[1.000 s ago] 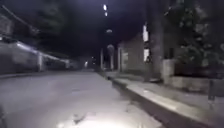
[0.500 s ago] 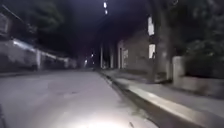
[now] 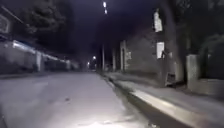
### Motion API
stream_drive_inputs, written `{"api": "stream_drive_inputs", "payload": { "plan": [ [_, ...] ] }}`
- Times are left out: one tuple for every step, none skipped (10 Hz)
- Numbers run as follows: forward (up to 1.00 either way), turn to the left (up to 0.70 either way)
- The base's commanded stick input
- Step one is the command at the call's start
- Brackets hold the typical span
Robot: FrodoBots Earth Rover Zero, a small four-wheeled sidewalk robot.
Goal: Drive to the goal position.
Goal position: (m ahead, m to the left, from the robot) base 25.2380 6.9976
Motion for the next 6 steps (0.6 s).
{"api": "stream_drive_inputs", "payload": {
  "plan": [
    [0.68,0.00],
    [0.68,0.00],
    [0.68,0.00],
    [0.69,0.00],
    [0.68,0.00],
    [0.68,0.00]
  ]
}}
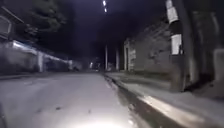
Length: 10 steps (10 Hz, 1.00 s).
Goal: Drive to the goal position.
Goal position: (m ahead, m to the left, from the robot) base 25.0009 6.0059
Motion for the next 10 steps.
{"api": "stream_drive_inputs", "payload": {
  "plan": [
    [0.68,0.00],
    [0.68,0.00],
    [0.68,0.00],
    [0.68,0.00],
    [0.68,0.00],
    [0.68,0.00],
    [0.68,0.00],
    [0.68,0.00],
    [0.68,0.00],
    [0.68,0.00]
  ]
}}
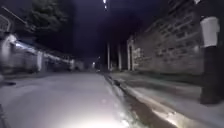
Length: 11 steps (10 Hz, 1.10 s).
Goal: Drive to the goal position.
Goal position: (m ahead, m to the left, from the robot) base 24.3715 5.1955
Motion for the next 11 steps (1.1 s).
{"api": "stream_drive_inputs", "payload": {
  "plan": [
    [0.68,0.00],
    [0.68,0.00],
    [0.68,0.16],
    [0.68,0.29],
    [0.68,0.16],
    [0.68,0.00],
    [0.68,0.00],
    [0.68,0.00],
    [0.68,0.00],
    [0.68,0.00],
    [0.68,0.00]
  ]
}}
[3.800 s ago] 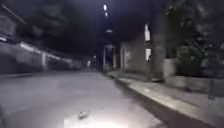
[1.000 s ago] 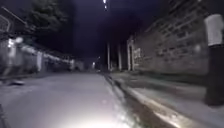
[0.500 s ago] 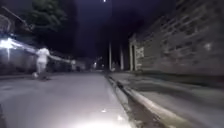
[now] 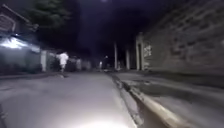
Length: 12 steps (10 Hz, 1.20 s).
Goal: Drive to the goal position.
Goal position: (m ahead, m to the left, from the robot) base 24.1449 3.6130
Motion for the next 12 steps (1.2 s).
{"api": "stream_drive_inputs", "payload": {
  "plan": [
    [0.68,0.00],
    [0.68,0.00],
    [0.68,0.00],
    [0.68,0.00],
    [0.69,0.00],
    [0.70,0.00],
    [0.70,0.00],
    [0.70,0.00],
    [0.70,0.00],
    [0.70,0.00],
    [0.70,0.00],
    [0.70,0.00]
  ]
}}
